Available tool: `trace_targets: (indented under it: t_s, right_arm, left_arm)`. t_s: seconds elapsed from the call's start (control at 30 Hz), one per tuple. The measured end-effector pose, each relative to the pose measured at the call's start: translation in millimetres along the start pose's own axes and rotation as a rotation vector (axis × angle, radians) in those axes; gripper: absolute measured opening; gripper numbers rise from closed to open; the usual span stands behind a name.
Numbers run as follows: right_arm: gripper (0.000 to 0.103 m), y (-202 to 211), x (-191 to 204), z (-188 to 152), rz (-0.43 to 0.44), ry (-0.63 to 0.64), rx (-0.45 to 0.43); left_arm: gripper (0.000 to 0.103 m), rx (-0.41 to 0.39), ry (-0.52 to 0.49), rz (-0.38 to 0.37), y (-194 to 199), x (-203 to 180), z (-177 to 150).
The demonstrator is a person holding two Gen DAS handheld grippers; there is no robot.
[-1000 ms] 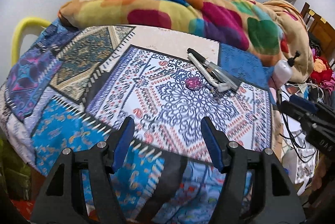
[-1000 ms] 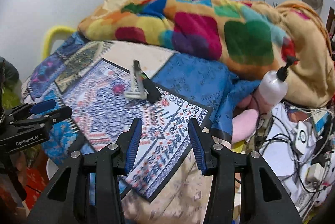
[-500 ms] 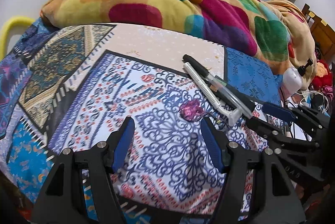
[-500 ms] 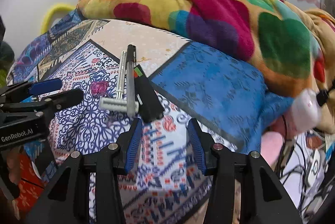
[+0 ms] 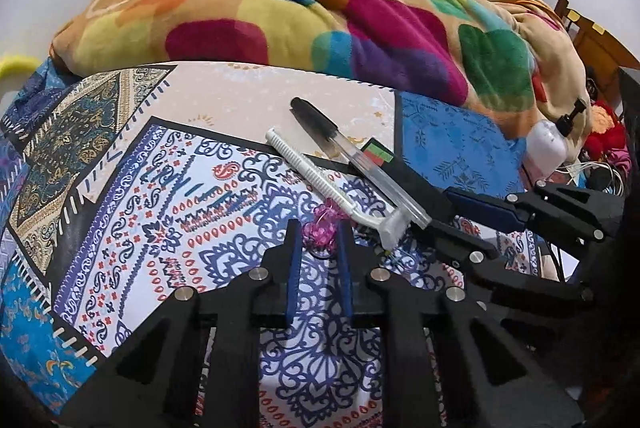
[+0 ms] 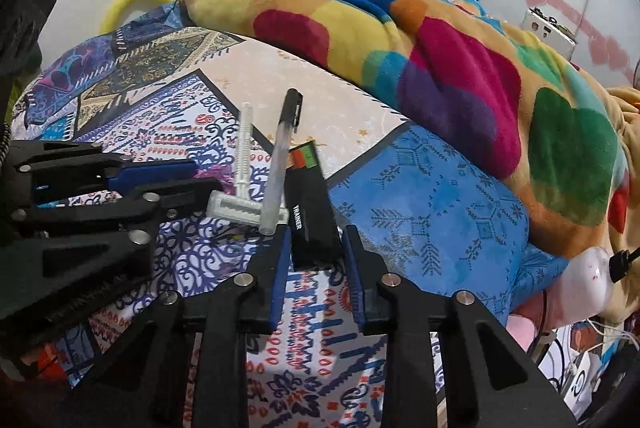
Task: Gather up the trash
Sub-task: 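Grasp the pink lighter with the left gripper while the right grasps the black card package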
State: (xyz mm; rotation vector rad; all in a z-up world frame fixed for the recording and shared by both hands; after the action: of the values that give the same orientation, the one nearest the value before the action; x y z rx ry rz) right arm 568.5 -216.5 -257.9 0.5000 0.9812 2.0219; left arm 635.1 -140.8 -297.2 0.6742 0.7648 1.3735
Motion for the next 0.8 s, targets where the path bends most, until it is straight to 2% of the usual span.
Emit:
trace_targets:
  t_s: [0.07,0.13,0.4,0.8]
  right_arm:
    - [0.022,1,-1,-2,0.008,-0.023,0.000]
    - [0.022,4,-4,-5,0.024,-0.058,0.000]
    - [0.022,20,-9,-11,0.025,-0.127,-0.006]
    - [0.022,69,7,-3,0.026,-0.137,-0.071]
  left_arm:
    - [0.010,-0.004,-0.001,-0.010,5,0,-1]
    - [0.001,-0.011,-0.002,-0.020,11,0,-1]
    - [0.001,-0.039,-0.008,-0.001,41,4,-3]
    - [0.001,-0.106,-0.004,0.028,109,15,-7]
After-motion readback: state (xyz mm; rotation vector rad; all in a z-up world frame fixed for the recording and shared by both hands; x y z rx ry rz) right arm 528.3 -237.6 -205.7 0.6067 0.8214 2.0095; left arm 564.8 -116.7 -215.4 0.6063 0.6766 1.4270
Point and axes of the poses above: each gripper's, at about its wrist camera, not at the fingertips, and y roughly against the way its jaws point, x to its left, z to its top, the point moved 5 cm from there along -y, roughly the way its jaws point, and after that the axes turned 4 degrees about z, right-handed, at the moved point
